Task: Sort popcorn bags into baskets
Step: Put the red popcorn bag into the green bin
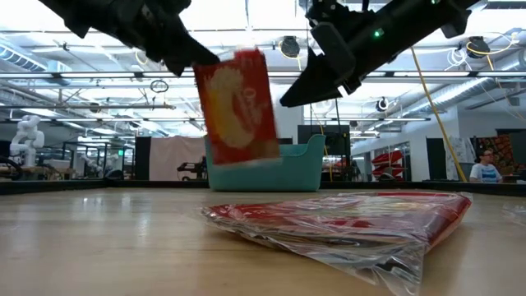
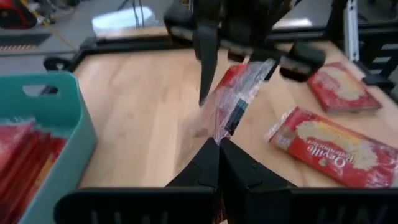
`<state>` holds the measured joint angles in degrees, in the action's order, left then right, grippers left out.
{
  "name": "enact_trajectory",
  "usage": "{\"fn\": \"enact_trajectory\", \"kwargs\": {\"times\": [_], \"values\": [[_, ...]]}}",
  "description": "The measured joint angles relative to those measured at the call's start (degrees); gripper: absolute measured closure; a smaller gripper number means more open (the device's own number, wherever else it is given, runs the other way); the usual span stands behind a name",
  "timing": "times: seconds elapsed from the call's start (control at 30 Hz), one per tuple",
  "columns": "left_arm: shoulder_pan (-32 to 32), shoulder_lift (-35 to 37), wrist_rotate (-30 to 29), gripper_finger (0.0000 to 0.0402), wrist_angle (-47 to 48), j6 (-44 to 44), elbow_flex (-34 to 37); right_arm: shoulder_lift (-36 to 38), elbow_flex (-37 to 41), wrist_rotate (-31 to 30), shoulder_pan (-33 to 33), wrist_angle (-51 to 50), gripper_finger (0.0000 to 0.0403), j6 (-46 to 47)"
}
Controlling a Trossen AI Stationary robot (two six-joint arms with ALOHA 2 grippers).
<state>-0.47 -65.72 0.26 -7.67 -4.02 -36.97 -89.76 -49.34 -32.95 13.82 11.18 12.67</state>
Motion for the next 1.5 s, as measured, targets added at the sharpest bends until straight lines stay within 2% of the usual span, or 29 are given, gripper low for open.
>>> {"fn": "enact_trajectory", "kwargs": {"times": [0.2,0.4,0.6,0.73,0.83,1.0,1.13,1.3,1.5], "values": [[0.5,2.3,1.6,0.0399,-7.5,-0.8,3.2,0.0,0.0,0.0,0.0,-0.1,0.0275,1.6],[0.5,3.4,3.4,0.0399,-25.5,-0.6,8.7,0.0,1.5,0.0,0.0,2.3,0.0275,1.9],[0.8,4.1,4.0,0.0399,-44.3,0.1,13.9,0.0,8.4,0.0,0.0,18.5,0.0275,2.2],[0.8,4.1,4.3,0.0398,-51.3,0.6,14.4,0.0,11.4,0.1,-0.2,30.6,0.0275,-0.5],[0.8,4.1,4.5,0.0399,-54.5,0.2,14.4,0.0,11.7,0.1,-0.7,35.1,0.0275,-5.1],[0.8,2.5,8.9,0.0399,-57.2,1.4,14.3,0.0,11.8,0.4,-2.1,42.8,0.0275,-10.8],[0.2,-0.1,10.5,0.0398,-60.1,2.2,14.3,0.0,11.8,6.6,-3.6,47.8,0.0275,-13.4],[-0.3,-1.8,11.8,0.0399,-64.0,2.7,14.3,0.7,11.8,9.4,-4.3,48.4,0.0275,-16.4],[0.4,-1.8,12.0,0.0399,-64.0,2.4,14.3,3.2,11.8,13.7,-4.3,48.8,0.0275,-19.0]]}}
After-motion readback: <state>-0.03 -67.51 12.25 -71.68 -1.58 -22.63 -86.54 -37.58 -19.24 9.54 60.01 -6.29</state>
